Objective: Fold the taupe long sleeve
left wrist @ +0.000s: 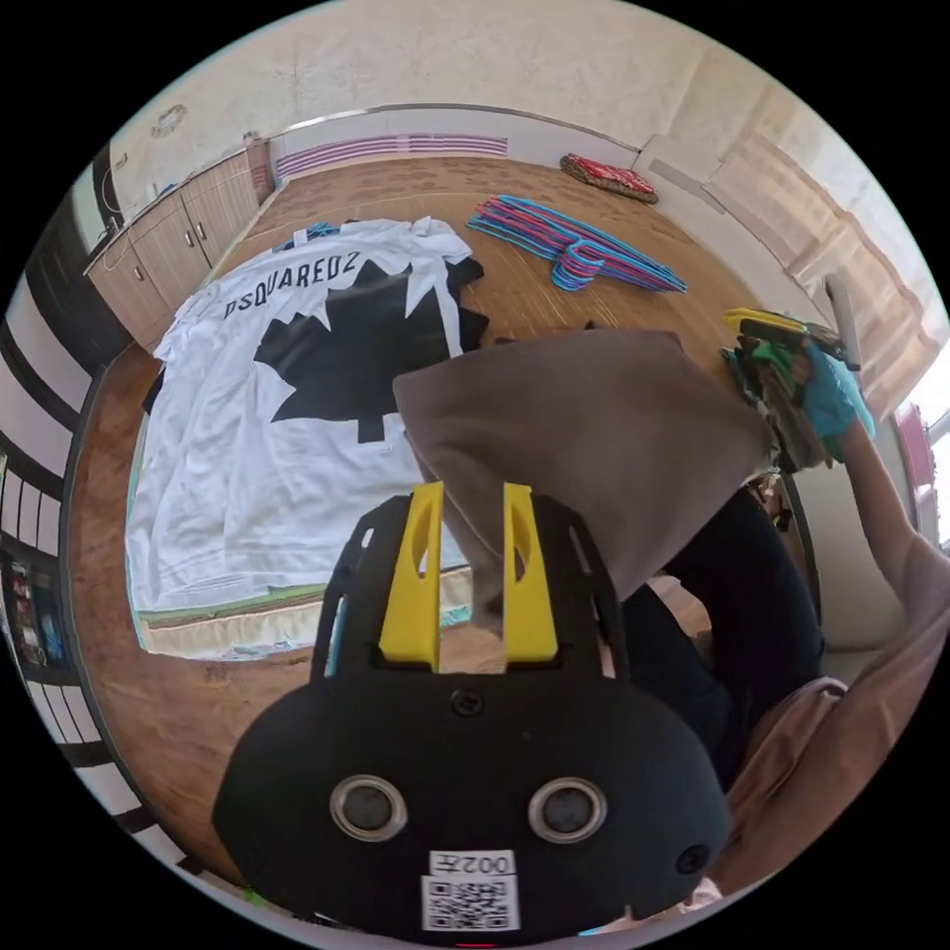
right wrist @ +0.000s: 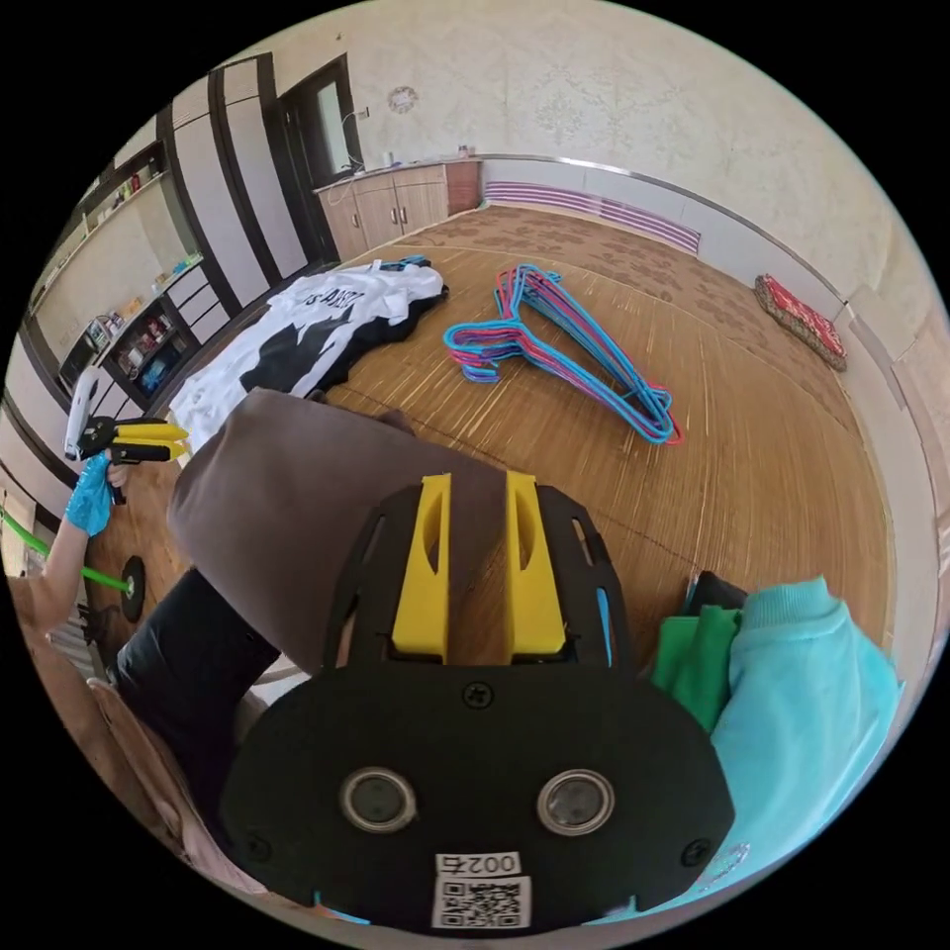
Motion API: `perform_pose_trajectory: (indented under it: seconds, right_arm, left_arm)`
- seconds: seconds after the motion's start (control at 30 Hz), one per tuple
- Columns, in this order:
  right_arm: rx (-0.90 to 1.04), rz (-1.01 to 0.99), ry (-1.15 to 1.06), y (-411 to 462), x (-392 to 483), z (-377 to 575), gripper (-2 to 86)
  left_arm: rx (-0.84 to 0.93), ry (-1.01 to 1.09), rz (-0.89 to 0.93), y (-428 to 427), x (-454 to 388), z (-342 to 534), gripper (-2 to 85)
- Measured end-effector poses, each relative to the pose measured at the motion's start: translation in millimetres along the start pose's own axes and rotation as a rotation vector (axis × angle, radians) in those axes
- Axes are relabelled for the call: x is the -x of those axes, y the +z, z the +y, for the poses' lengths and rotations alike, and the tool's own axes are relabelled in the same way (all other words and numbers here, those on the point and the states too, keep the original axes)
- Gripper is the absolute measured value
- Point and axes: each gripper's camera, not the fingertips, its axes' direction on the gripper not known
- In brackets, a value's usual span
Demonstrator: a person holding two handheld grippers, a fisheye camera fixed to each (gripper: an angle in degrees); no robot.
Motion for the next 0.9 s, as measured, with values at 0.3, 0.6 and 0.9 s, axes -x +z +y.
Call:
perform_pose_trajectory:
  seconds: [0.3, 0.6, 0.9]
  right_arm:
    - [0.19, -0.13, -0.128, -14, 32, 70, 14.1]
    - [0.242, -0.093, -0.103, -1, 51, 87, 3.3]
    - [0.298, 0.134, -0.13, 14, 88, 104, -0.3]
  left_arm:
    - [0.115, 0.162, 0.138, 10, -9, 62, 13.5]
    - [0.097, 0.169, 0.108, 22, -16, 78, 3.2]
    - [0.112, 0.153, 0.003, 28, -22, 106, 0.1]
